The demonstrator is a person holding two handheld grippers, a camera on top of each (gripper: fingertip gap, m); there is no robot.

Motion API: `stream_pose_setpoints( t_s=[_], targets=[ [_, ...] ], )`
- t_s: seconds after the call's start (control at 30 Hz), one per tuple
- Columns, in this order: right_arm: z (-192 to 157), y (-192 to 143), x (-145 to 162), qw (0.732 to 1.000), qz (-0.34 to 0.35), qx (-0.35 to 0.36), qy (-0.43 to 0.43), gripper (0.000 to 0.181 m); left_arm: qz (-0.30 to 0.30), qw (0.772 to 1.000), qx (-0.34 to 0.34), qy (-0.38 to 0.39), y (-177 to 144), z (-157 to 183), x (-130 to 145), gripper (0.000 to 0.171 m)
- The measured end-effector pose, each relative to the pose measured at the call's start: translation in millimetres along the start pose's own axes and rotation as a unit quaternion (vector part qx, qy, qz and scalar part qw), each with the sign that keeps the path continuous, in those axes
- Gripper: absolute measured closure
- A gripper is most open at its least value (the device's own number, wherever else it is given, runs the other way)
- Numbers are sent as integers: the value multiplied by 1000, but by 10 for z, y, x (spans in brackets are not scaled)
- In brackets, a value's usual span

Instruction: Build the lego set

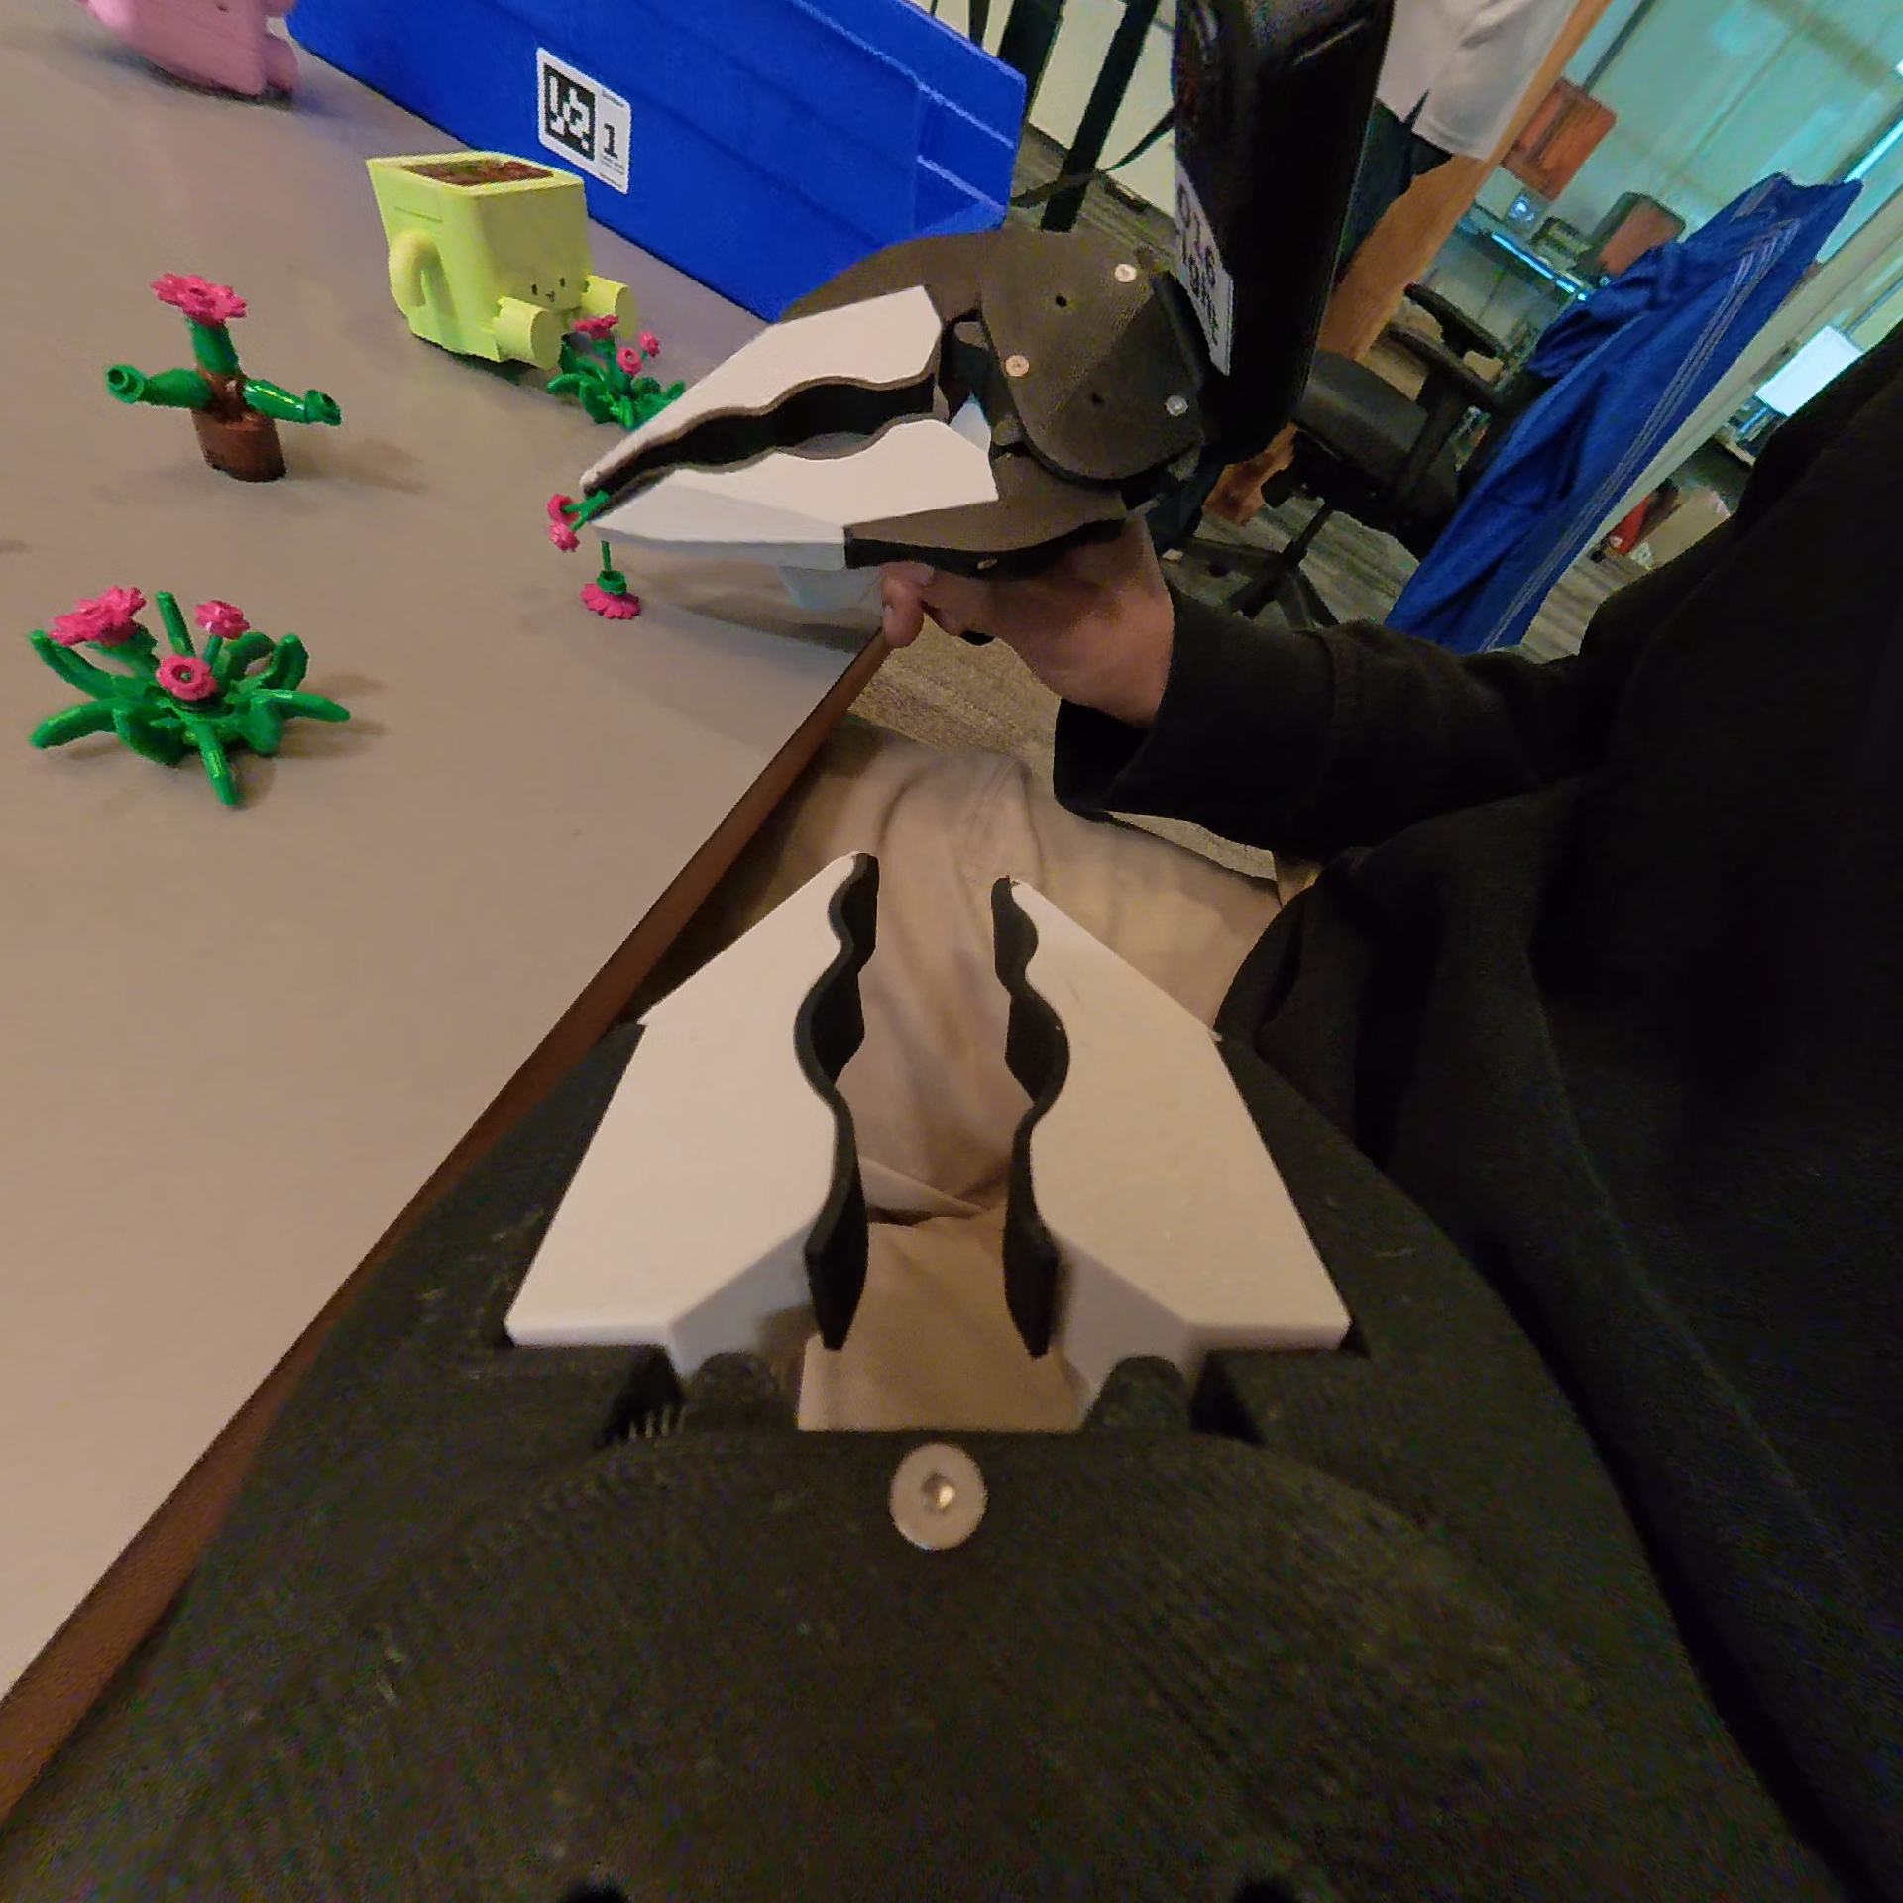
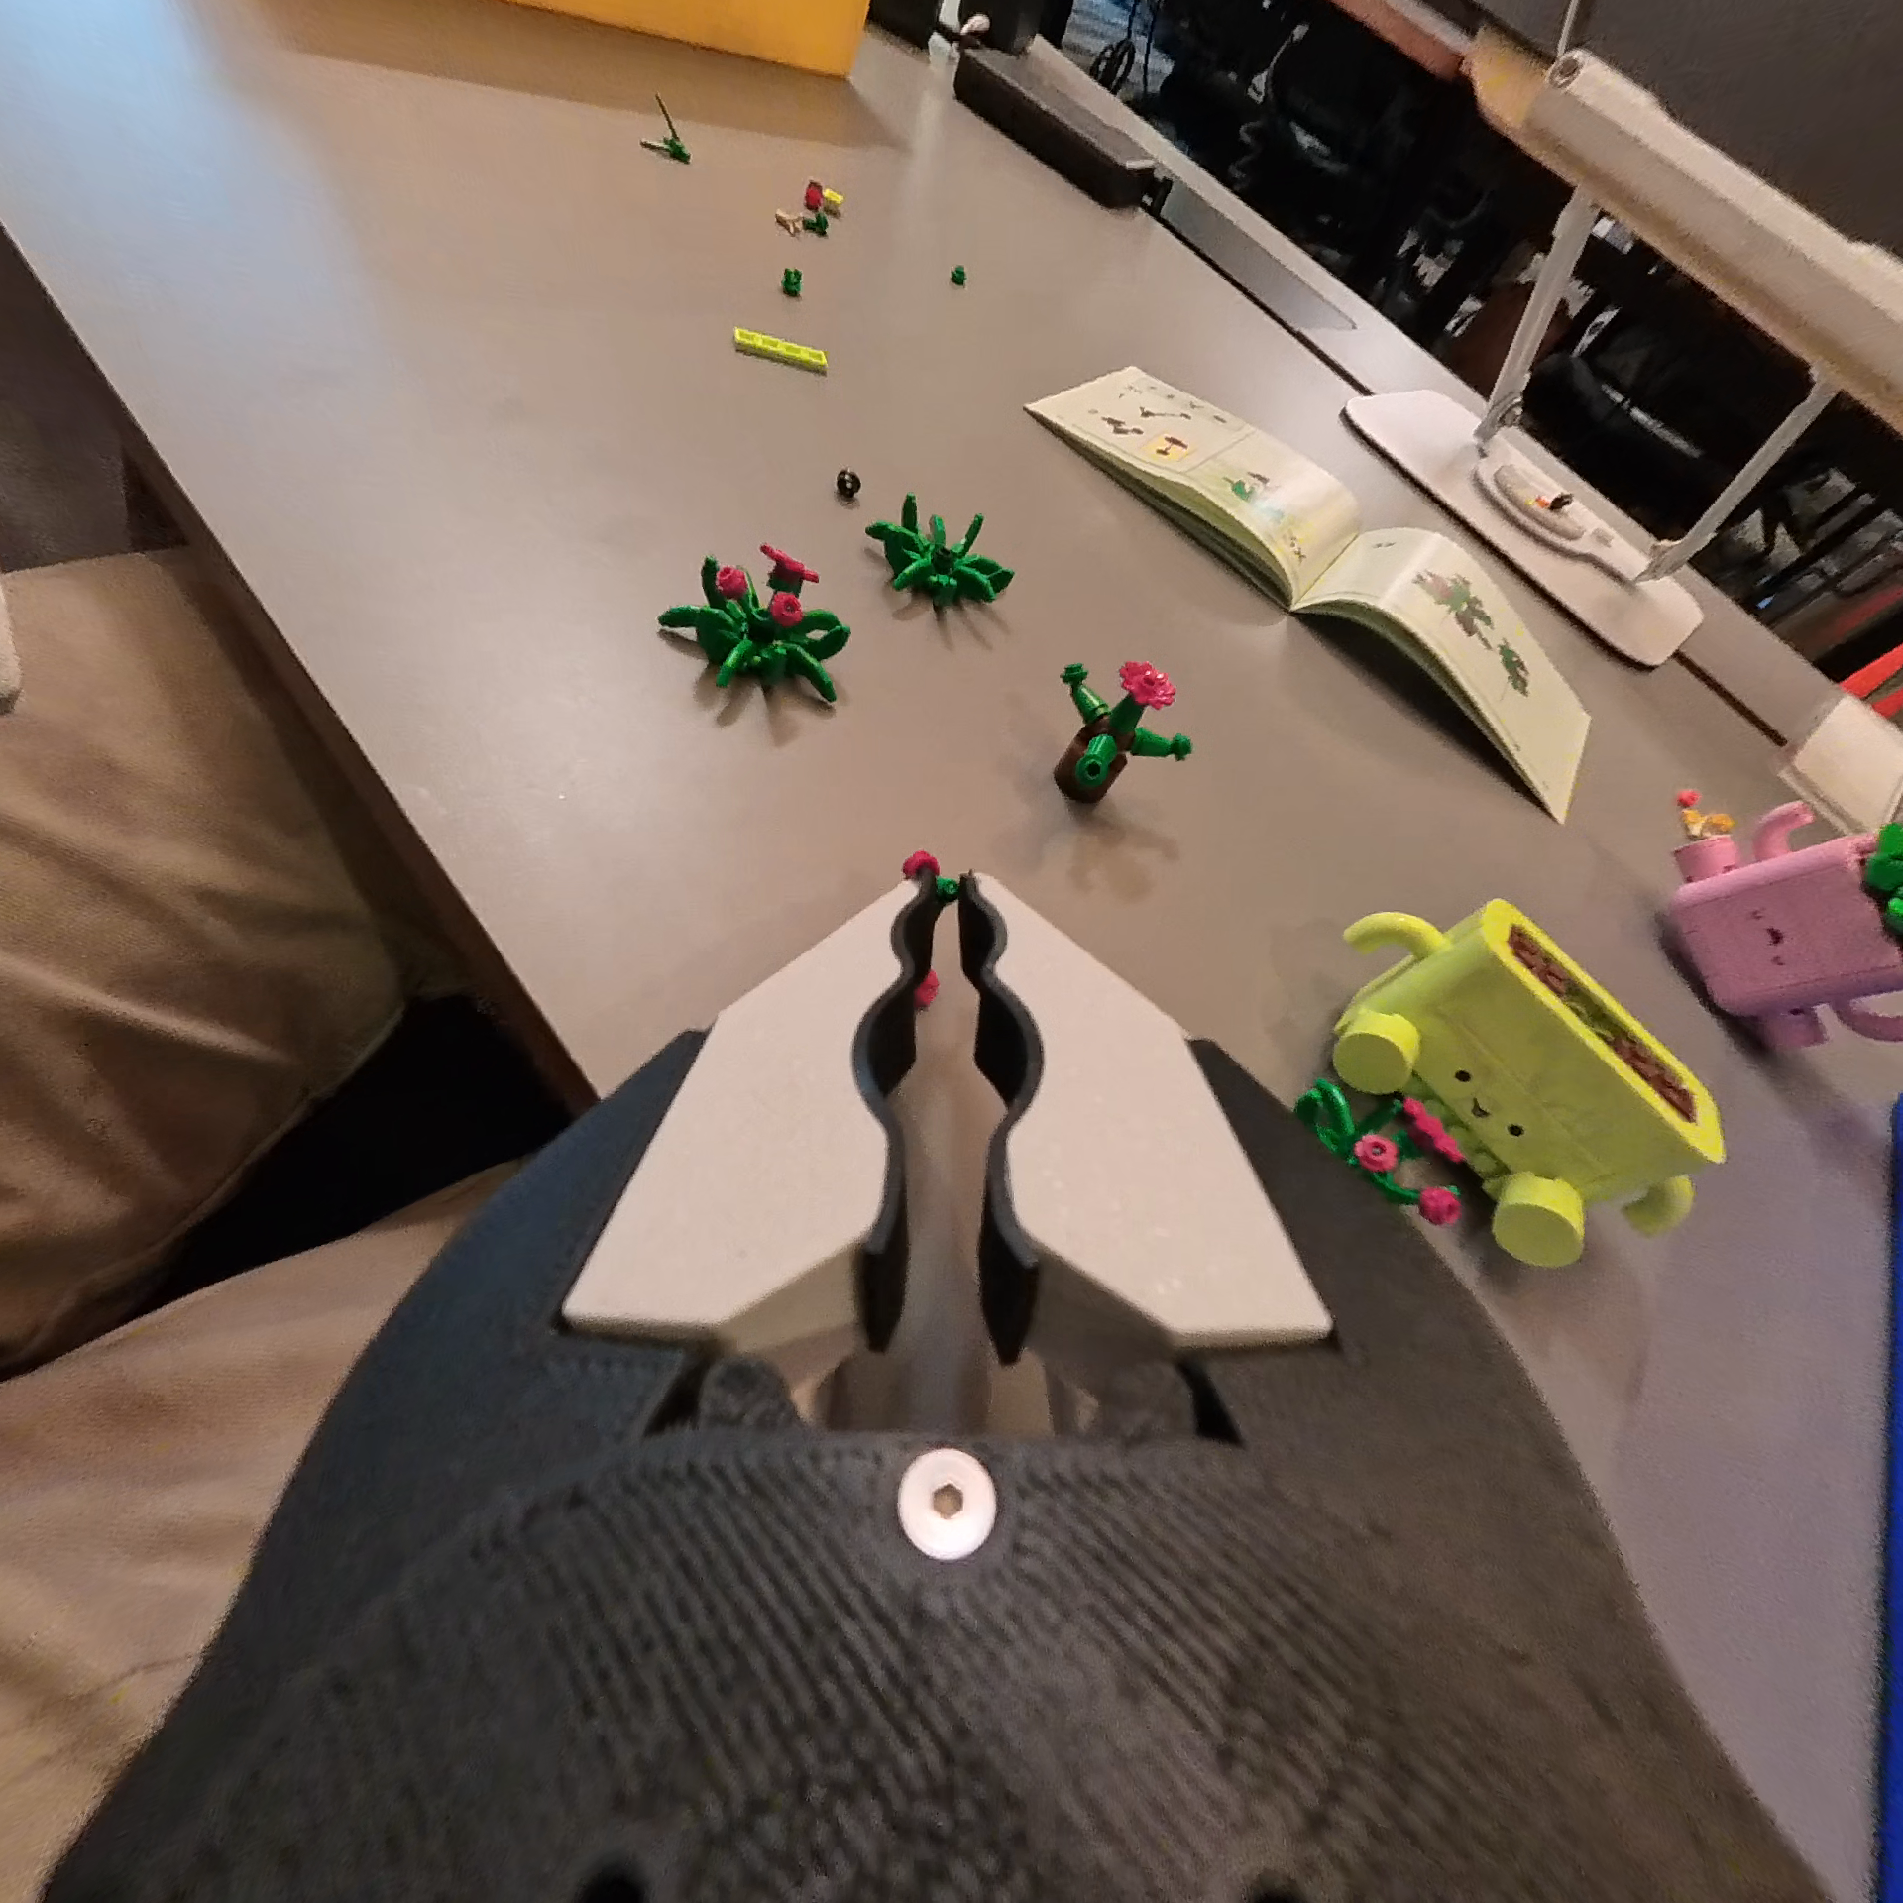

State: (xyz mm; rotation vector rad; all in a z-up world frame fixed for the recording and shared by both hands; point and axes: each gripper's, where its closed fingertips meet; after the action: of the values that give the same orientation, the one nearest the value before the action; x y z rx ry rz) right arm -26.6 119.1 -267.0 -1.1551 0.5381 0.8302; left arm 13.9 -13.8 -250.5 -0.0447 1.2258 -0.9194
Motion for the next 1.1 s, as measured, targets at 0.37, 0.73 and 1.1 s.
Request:
stream_pose_setpoints(
  t_s=[0.37, 0.73, 1.1],
  targets=[
    [-15, 12, 55, 1000, -12, -9, 3, 179, -3, 1000, 0, -3, 10, -7, 11, 151],
    [-32, -4, 71, 1000, -5, -12, 1, 179, -1, 1000, 0, -2, -2, -3, 4, 151],
    [-4, -73, 97, 1000, 16, -14, 19, 179, -2, 1000, 1, -4, 4, -8, 11, 152]
  ],
)
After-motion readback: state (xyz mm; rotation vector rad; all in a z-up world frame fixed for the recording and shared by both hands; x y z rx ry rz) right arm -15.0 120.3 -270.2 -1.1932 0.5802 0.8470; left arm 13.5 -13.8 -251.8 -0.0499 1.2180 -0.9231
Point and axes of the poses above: each gripper's, where its closed fingertips meet, y out along the fingers, x out of its underside, z = x × y across the jaws, and after that the axes turned 12 degrees about -z, right-handed
